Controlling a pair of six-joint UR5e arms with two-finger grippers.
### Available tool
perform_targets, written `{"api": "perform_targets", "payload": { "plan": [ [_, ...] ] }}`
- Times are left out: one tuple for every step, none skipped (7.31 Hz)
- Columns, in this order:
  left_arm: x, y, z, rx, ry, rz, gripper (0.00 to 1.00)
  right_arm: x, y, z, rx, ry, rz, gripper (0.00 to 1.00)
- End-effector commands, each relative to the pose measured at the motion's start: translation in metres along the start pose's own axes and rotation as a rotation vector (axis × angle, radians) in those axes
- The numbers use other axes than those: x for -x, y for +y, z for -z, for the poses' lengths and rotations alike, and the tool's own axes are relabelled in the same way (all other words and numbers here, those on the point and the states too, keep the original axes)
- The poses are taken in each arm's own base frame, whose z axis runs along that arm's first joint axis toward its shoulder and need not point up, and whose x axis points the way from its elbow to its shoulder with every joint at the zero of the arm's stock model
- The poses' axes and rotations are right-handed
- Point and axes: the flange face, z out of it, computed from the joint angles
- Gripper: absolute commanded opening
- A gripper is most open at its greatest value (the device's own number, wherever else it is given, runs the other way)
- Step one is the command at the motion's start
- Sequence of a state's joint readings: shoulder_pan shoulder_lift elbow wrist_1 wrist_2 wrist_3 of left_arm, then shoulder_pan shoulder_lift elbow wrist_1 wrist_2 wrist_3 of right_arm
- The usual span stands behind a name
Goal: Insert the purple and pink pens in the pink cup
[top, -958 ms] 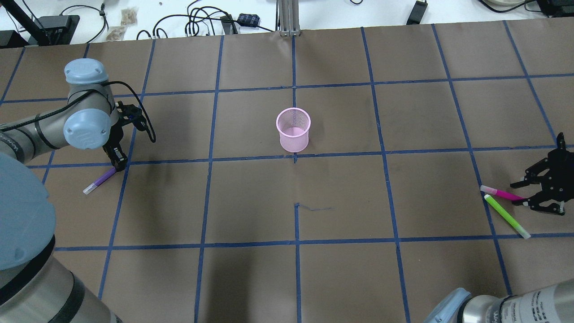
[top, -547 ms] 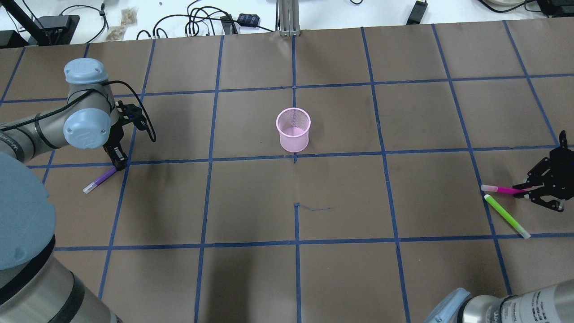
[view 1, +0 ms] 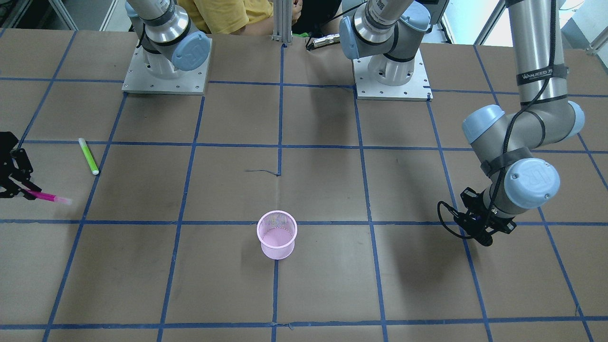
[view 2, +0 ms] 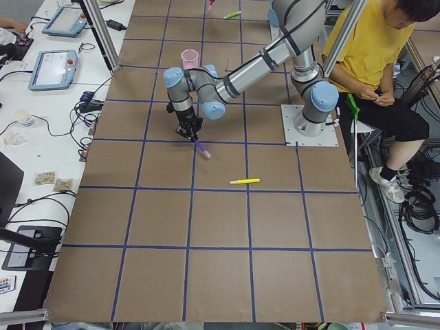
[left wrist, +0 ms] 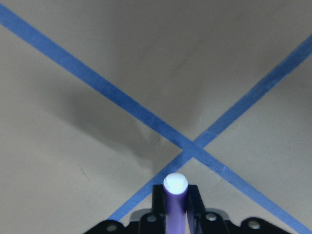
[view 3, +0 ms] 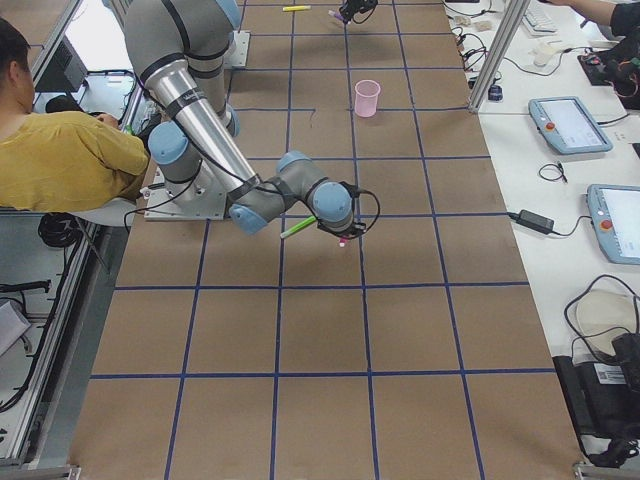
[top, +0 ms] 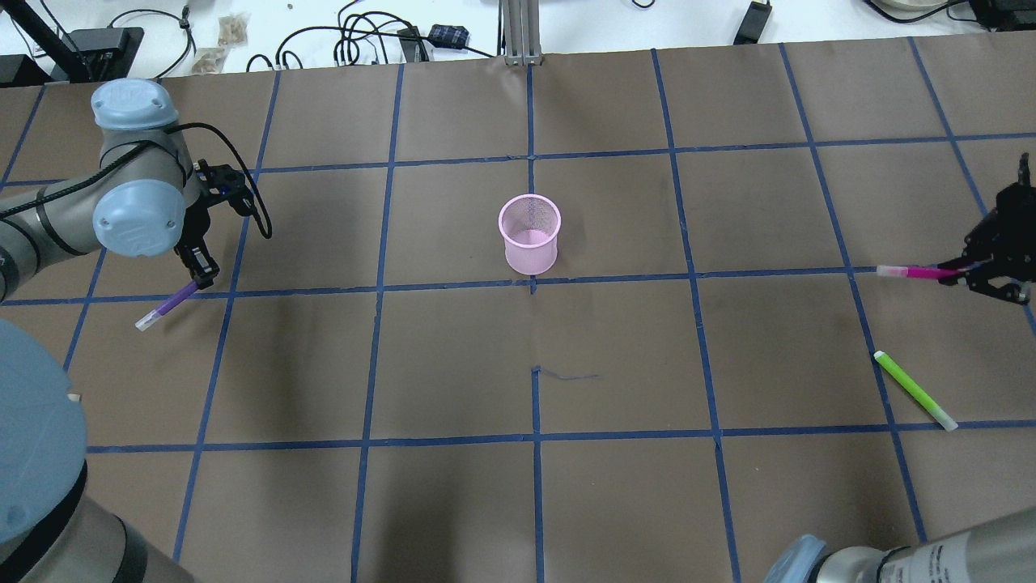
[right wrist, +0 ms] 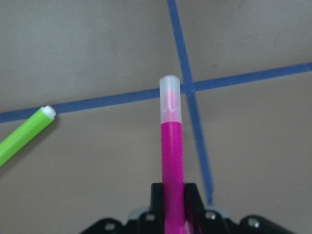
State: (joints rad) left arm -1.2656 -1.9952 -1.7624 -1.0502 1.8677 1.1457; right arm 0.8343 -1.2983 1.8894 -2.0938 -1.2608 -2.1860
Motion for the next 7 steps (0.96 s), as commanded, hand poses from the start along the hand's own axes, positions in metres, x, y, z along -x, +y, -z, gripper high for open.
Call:
{"api": "perform_targets", "payload": {
  "plan": [
    [-0.007, 0.014, 0.047, -0.105, -0.033, 0.021, 0.0, -0.067, -0.144, 0.052, 0.188, -0.059, 0.177, 0.01],
    [-0.015, 0.018, 0.065, -0.162, -0.016, 0.022, 0.0, -0.079, -0.217, 0.058, 0.276, -0.08, 0.241, 0.01],
    [-0.024, 0.022, 0.077, -0.2, 0.017, 0.018, 0.0, -0.074, -0.295, 0.046, 0.315, -0.065, 0.238, 0.02],
    [-0.029, 0.026, 0.087, -0.221, 0.024, 0.021, 0.0, -0.053, -0.377, 0.023, 0.354, -0.043, 0.202, 0.01],
    [-0.037, 0.027, 0.088, -0.277, 0.059, 0.023, 0.0, -0.038, -0.431, -0.003, 0.352, -0.033, 0.182, 0.02],
    [-0.034, 0.034, 0.092, -0.344, 0.09, 0.046, 0.0, -0.029, -0.474, -0.012, 0.342, -0.013, 0.187, 0.03],
    [-0.038, 0.037, 0.1, -0.42, 0.133, 0.057, 0.0, -0.015, -0.512, -0.027, 0.335, -0.013, 0.188, 0.03]
  ]
}}
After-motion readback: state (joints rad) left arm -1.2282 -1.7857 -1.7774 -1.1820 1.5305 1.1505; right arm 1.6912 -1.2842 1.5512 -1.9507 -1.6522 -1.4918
